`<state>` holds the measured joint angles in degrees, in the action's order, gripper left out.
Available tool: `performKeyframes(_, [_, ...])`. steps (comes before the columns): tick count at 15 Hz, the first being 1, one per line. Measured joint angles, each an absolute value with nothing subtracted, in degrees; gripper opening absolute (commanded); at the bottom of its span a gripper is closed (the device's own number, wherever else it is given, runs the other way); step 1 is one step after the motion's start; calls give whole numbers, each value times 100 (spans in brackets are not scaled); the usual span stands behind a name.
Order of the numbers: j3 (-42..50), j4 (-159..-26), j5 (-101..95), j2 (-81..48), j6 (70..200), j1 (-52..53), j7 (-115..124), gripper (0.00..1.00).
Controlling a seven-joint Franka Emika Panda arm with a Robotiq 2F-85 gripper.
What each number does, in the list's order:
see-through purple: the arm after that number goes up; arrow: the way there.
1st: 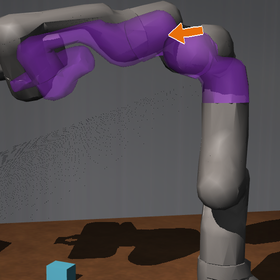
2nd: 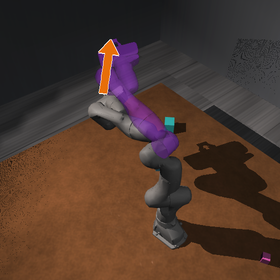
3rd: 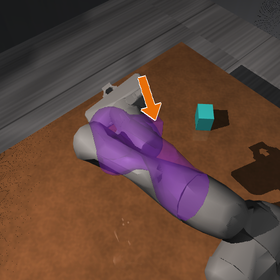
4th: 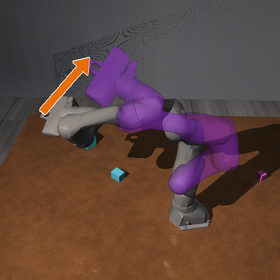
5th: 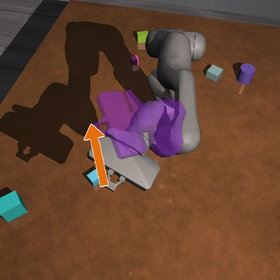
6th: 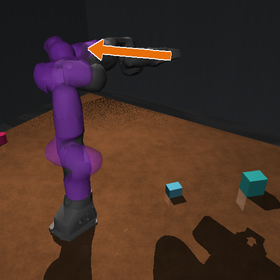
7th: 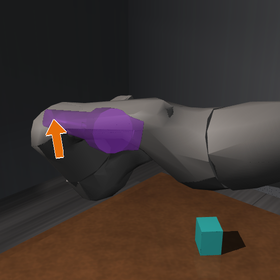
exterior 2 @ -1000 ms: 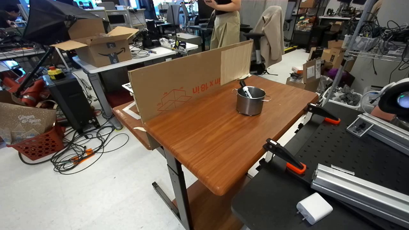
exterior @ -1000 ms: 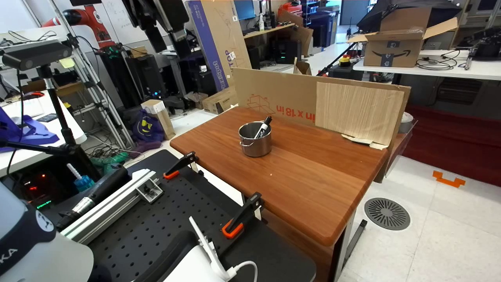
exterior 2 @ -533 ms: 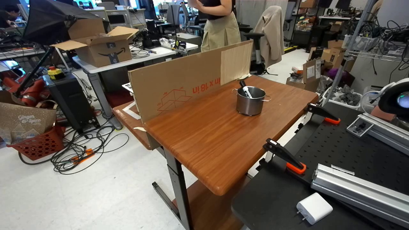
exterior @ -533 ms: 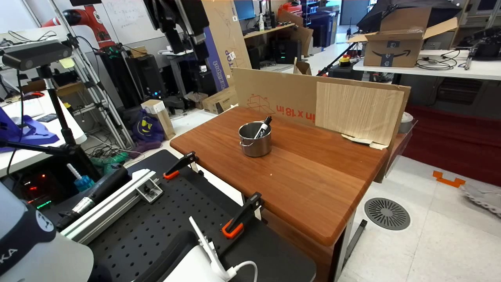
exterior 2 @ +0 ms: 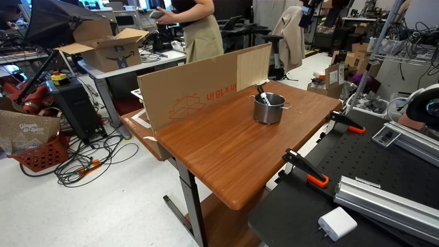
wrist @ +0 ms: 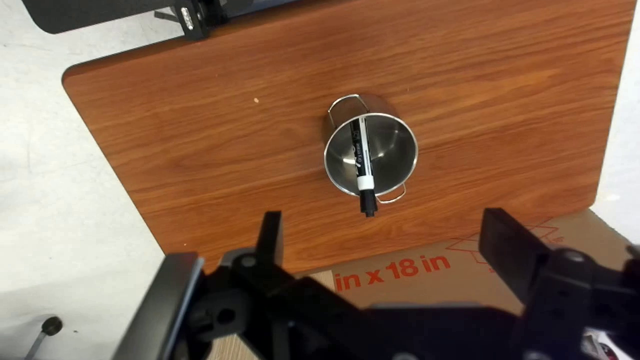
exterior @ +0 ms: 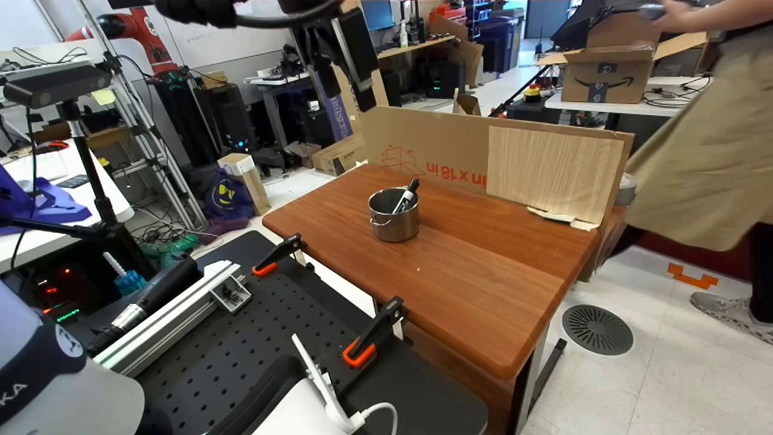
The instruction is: Take the marker out of the pot and put it on the table
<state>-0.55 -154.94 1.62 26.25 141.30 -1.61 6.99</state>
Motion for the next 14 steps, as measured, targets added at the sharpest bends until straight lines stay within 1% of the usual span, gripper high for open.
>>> performKeyframes(8, [-171, -14309, -235, 554, 14486, -225, 1420, 100])
performKeyframes(14, [-165, -13680, -953, -507, 14543, -119, 2204, 100])
